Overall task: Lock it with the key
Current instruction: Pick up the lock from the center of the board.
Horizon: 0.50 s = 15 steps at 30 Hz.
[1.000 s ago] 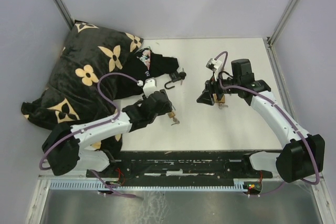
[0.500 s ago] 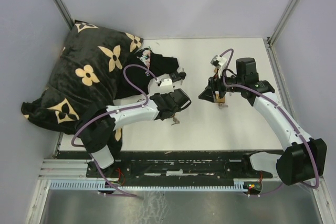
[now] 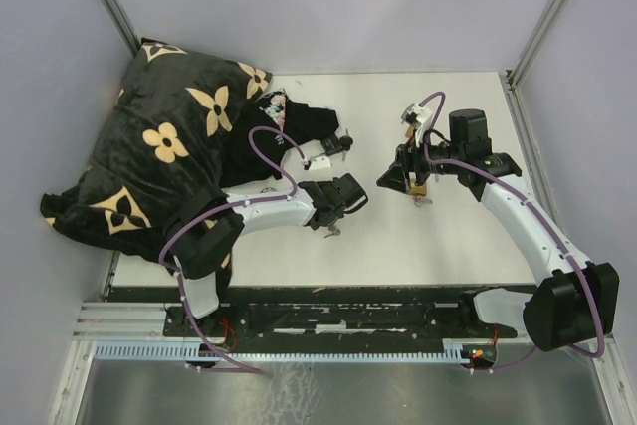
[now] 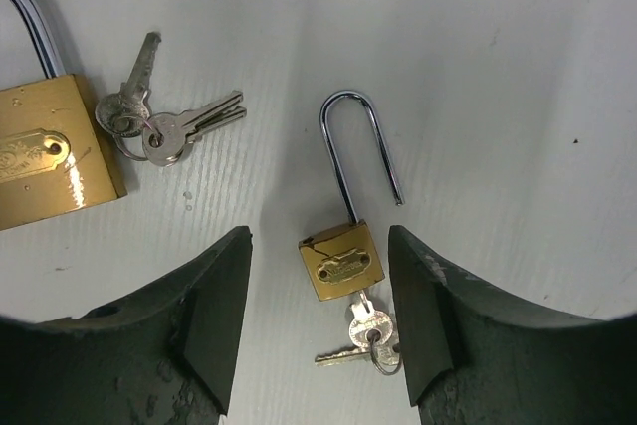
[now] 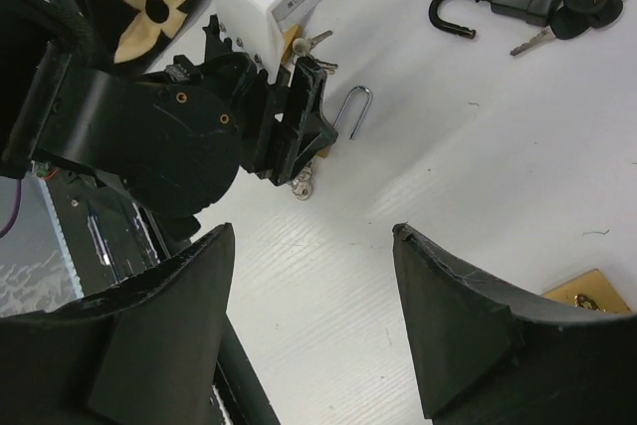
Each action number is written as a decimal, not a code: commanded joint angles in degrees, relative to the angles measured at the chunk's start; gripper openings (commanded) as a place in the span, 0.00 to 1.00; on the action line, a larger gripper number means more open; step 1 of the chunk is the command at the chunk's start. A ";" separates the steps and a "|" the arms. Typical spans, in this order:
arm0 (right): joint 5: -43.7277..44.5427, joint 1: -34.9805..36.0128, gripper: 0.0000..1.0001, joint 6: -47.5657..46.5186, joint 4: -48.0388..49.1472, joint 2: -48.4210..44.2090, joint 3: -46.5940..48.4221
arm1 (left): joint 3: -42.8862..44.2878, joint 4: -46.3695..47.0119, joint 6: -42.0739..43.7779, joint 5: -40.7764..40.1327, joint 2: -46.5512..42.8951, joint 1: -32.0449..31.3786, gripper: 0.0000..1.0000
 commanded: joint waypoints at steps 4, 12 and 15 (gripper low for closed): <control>-1.58 -0.31 0.73 1.11 2.93 -1.65 -0.13 | 2.64 0.07 -3.56 0.00 2.98 -0.45 0.63; -2.12 -0.42 0.73 1.51 3.21 -1.56 -0.31 | 2.47 -0.13 -4.20 0.94 3.91 -0.69 0.61; -2.29 -0.50 0.73 1.68 3.39 -1.57 -0.34 | 2.14 -0.17 -4.82 1.35 4.08 -0.85 0.59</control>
